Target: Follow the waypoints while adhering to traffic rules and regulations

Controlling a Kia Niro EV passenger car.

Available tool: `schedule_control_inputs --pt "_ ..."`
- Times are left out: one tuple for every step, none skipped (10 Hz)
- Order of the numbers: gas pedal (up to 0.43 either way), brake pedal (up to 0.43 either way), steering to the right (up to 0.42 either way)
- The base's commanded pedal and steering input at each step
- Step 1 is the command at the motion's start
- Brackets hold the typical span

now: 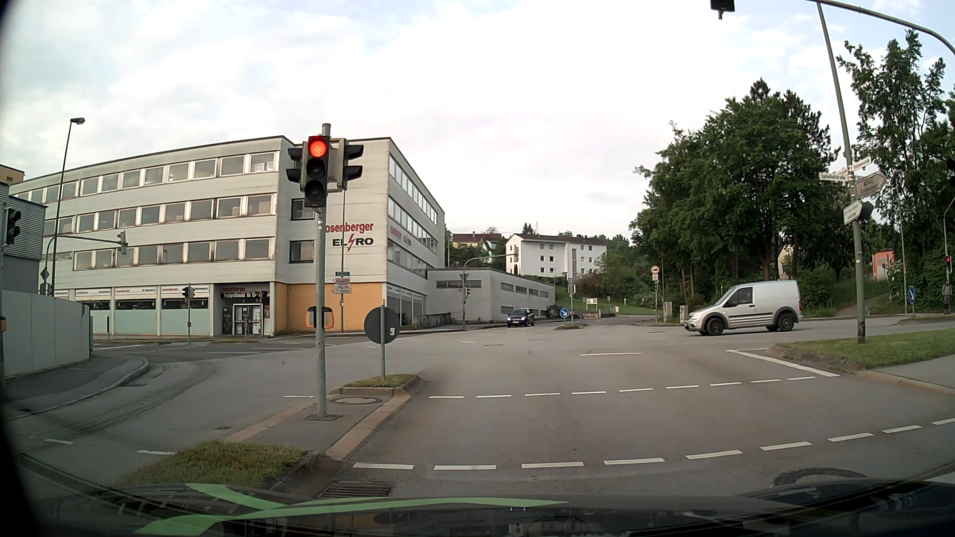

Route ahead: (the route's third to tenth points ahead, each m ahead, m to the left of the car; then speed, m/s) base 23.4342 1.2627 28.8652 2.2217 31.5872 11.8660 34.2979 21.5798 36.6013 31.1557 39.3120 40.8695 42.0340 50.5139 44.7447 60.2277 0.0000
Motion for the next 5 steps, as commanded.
schedule_control_inputs --pt "0.000 0.238 -0.020" --pt "0.000 0.238 -0.020" --pt "0.000 0.238 -0.020" --pt "0.000 0.238 -0.020" --pt "0.000 0.238 -0.020"
